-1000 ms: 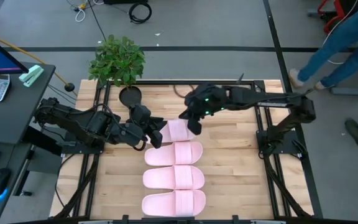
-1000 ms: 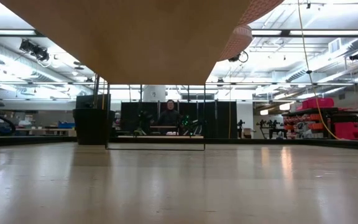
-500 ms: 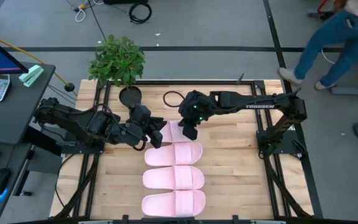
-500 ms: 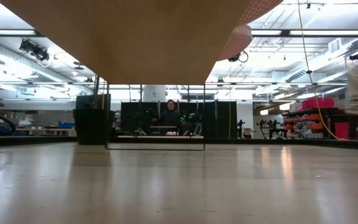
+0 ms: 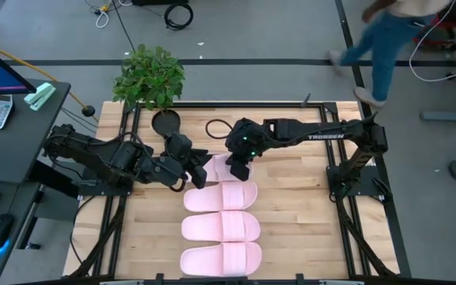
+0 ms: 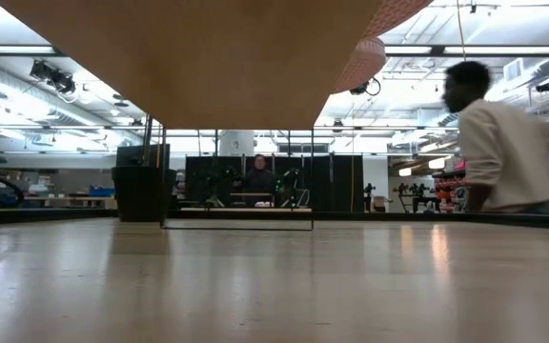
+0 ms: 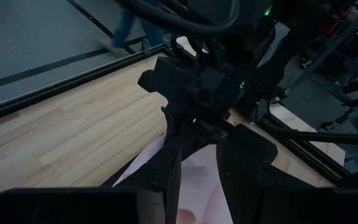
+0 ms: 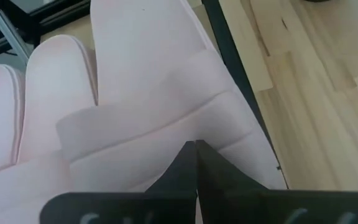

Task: Pick and place slides into the shelf
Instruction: Put the pink slipper on the shelf

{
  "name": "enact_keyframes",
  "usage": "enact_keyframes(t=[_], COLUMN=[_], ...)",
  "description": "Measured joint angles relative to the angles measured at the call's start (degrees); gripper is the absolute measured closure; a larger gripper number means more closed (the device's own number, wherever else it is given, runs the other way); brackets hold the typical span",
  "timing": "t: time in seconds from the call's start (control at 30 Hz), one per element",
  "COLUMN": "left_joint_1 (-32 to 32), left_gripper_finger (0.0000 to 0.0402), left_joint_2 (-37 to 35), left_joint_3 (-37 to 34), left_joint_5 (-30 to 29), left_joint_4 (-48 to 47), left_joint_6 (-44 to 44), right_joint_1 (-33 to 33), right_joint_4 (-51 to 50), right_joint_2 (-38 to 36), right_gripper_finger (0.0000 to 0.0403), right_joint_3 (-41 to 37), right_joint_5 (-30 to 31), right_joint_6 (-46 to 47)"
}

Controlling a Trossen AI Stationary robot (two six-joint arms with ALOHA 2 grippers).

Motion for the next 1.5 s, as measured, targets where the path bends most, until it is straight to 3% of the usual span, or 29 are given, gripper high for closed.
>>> enact_keyframes(t=[0.3,0.53,0.83,1.17,1.5], left_joint_1=[0.0,0.0,0.0,0.0,0.0], left_gripper_finger=[0.0294,0.0294,0.0294,0.0294,0.0294], left_joint_2=[0.0,0.0,0.0,0.0,0.0], left_joint_3=[0.0,0.0,0.0,0.0,0.0], left_joint_5=[0.0,0.0,0.0,0.0,0.0], left_joint_4=[-0.02,-0.1,-0.35,-0.37,-0.44], left_joint_6=[0.04,0.04,0.02,0.0,0.02], right_joint_1=[0.76,1.03,1.29,1.78,2.32], right_joint_4=[5.96,6.48,5.96,4.73,7.05], right_joint_2=[-0.52,-0.6,-6.05,-7.89,-12.11], right_gripper_finger=[0.0403,0.0403,0.0403,0.04,0.0401], right_joint_3=[-7.18,-7.66,-8.23,-8.31,-8.27], right_joint_5=[0.46,0.3,1.21,-1.69,3.19], right_joint_6=[-0.08,-0.33,0.18,1.62,-0.8])
